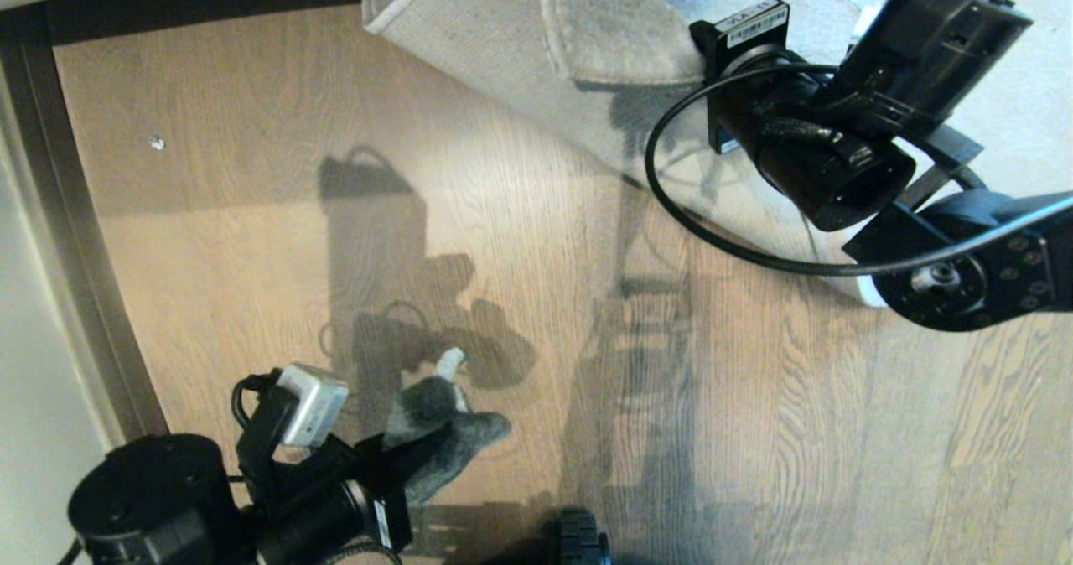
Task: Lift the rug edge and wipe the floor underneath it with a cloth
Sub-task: Wipe the floor under the carpet with a rag
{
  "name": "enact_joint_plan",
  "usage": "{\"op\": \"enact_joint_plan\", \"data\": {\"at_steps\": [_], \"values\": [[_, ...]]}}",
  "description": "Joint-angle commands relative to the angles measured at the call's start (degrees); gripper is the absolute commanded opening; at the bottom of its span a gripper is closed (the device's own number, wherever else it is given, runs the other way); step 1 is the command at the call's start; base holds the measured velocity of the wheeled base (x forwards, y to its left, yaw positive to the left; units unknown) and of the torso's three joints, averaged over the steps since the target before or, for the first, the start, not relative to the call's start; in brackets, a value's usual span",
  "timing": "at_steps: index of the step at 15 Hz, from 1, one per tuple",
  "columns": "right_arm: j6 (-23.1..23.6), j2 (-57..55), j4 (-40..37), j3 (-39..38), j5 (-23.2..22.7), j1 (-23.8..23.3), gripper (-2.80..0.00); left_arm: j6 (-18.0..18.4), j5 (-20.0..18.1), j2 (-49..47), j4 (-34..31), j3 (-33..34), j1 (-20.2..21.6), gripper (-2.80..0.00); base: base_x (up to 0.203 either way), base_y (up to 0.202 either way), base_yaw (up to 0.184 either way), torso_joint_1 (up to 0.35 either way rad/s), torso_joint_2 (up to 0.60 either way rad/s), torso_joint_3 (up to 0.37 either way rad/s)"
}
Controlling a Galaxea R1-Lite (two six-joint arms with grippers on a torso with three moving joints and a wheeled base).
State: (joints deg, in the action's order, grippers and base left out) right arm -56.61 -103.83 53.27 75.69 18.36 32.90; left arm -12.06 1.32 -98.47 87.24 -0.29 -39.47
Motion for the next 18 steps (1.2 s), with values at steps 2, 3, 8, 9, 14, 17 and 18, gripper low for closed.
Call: {"op": "enact_joint_plan", "data": {"at_steps": [2, 3, 8, 9, 14, 17, 18], "values": [[-0.34, -0.06, 0.16, -0.28, 0.01, -0.56, -2.80, -1.23, 0.47, -3.20, 2.72, -3.64, -8.77, -2.80, 0.000, 0.000, 0.000, 0.000, 0.00, 0.000], [-0.26, -0.14, 0.16, -0.28, 0.01, -0.91, -2.80, -1.31, 0.50, -5.36, 2.72, -6.71, -9.90, -2.80, 0.000, 0.000, 0.000, 0.000, 0.00, 0.000], [-0.25, -0.06, 0.16, -0.46, -0.08, -2.22, -2.80, -1.82, 0.56, -18.62, 2.72, -27.27, -11.05, -2.80, 0.000, 0.000, 0.000, 0.000, 0.00, 0.000], [-0.25, 0.11, 0.24, -0.99, -0.08, -2.23, -2.80, -2.02, 0.60, -20.79, 2.72, -31.07, -10.88, -2.80, 0.000, 0.000, 0.000, 0.000, 0.00, 0.000], [-0.08, 0.12, 0.25, -1.25, 0.10, -2.14, -2.80, -2.19, 0.61, -23.33, 2.68, -38.74, -3.93, -2.80, 0.000, 0.000, 0.000, 0.000, 0.00, 0.000], [-0.08, 0.03, 0.25, -1.04, 0.06, -2.14, -2.80, -1.91, 0.34, -20.58, 2.11, -41.74, 2.14, -2.80, 0.000, 0.000, 0.000, 0.000, 0.00, 0.000], [-0.16, 0.03, 0.25, -0.99, 0.01, -2.14, -2.80, -1.80, 0.29, -19.09, 1.74, -42.14, 4.18, -2.80, 0.000, 0.000, 0.000, 0.000, 0.00, 0.000]]}}
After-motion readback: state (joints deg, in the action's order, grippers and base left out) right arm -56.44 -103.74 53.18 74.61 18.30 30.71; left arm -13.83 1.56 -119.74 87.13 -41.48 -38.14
